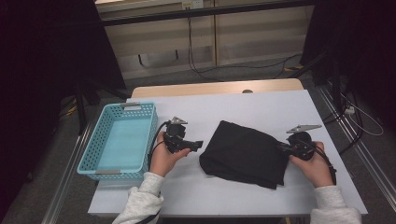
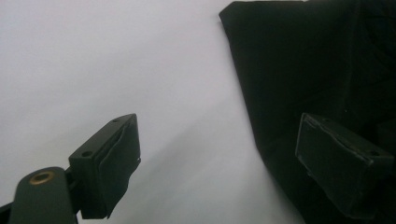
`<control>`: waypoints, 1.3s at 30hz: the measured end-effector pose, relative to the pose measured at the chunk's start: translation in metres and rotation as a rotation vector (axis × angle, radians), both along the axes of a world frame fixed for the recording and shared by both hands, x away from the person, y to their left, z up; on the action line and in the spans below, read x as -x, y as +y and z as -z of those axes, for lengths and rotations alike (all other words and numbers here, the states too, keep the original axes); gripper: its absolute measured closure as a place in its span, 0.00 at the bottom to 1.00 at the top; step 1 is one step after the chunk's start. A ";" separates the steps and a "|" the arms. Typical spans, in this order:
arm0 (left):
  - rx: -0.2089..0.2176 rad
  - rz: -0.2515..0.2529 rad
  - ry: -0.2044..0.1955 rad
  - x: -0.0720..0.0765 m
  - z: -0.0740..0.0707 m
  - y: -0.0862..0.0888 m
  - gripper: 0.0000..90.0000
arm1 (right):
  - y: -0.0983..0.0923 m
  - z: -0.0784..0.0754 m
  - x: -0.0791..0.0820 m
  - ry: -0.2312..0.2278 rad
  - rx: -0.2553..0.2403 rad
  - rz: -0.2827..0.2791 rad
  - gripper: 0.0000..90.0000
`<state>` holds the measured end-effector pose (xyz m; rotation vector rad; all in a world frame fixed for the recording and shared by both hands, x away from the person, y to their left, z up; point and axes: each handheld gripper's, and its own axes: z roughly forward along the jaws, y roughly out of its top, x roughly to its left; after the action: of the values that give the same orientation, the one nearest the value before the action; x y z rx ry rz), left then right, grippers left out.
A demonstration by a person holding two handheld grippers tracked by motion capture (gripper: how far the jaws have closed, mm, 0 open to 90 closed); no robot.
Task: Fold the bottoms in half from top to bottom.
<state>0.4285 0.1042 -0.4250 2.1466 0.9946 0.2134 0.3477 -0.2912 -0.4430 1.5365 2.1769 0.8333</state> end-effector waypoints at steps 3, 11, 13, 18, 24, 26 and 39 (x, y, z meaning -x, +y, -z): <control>-0.005 0.010 0.005 0.003 0.003 -0.004 0.15 | 0.001 0.000 0.000 -0.002 0.002 0.002 0.90; -0.044 0.043 0.041 0.019 0.015 -0.013 0.16 | 0.000 0.001 0.001 -0.013 0.005 0.009 0.89; -0.056 0.046 0.042 0.023 0.019 -0.013 0.16 | 0.000 0.001 0.001 -0.012 0.008 0.013 0.89; -0.067 0.030 0.051 0.034 0.025 -0.011 0.18 | -0.001 -0.001 0.003 -0.019 0.013 0.020 0.90; -0.073 0.018 0.044 0.038 0.027 -0.007 0.19 | -0.004 0.001 0.004 -0.007 0.015 0.032 0.89; -0.070 0.015 0.047 0.039 0.026 -0.007 0.21 | -0.003 0.002 0.004 -0.008 0.030 0.029 0.88; -0.022 0.016 0.090 0.043 0.024 -0.009 0.43 | -0.010 -0.004 0.003 -0.109 -0.001 0.074 0.37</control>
<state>0.3852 0.0955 -0.4488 2.1996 1.0297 0.1216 0.3445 -0.3013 -0.4386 1.5256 2.0301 0.8736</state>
